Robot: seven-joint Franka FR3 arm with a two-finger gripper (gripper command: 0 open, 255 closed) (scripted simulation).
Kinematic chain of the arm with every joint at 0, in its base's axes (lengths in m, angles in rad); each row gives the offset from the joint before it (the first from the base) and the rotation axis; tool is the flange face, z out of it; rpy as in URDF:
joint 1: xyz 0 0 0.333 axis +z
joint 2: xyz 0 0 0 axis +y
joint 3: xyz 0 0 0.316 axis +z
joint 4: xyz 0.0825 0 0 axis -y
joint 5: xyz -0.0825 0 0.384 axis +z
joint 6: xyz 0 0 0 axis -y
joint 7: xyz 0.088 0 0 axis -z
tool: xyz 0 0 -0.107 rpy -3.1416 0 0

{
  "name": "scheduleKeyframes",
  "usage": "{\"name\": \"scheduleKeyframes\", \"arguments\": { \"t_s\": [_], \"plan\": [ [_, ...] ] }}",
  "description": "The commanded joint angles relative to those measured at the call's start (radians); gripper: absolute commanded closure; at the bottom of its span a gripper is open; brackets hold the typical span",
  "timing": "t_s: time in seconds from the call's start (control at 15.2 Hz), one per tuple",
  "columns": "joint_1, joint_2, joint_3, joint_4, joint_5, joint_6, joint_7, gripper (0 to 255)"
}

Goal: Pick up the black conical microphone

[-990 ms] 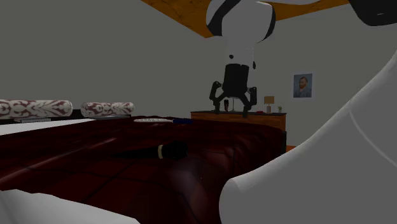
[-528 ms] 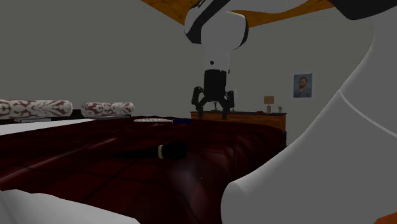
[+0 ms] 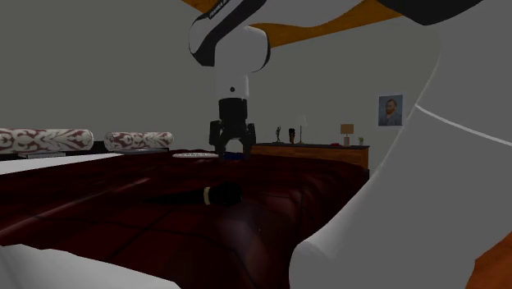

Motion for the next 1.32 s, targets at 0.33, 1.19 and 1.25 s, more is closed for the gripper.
{"name": "scheduleKeyframes", "arguments": {
  "t_s": [0.33, 1.19, 1.25],
  "plan": [
    [0.130, 0.086, 0.110, 0.006, -0.041, 0.055, -0.187, 0],
    [0.173, 0.109, 0.152, -0.097, -0.053, 0.174, -0.234, 255],
    [0.173, 0.109, 0.151, -0.098, -0.053, 0.175, -0.235, 255]
  ]
}}
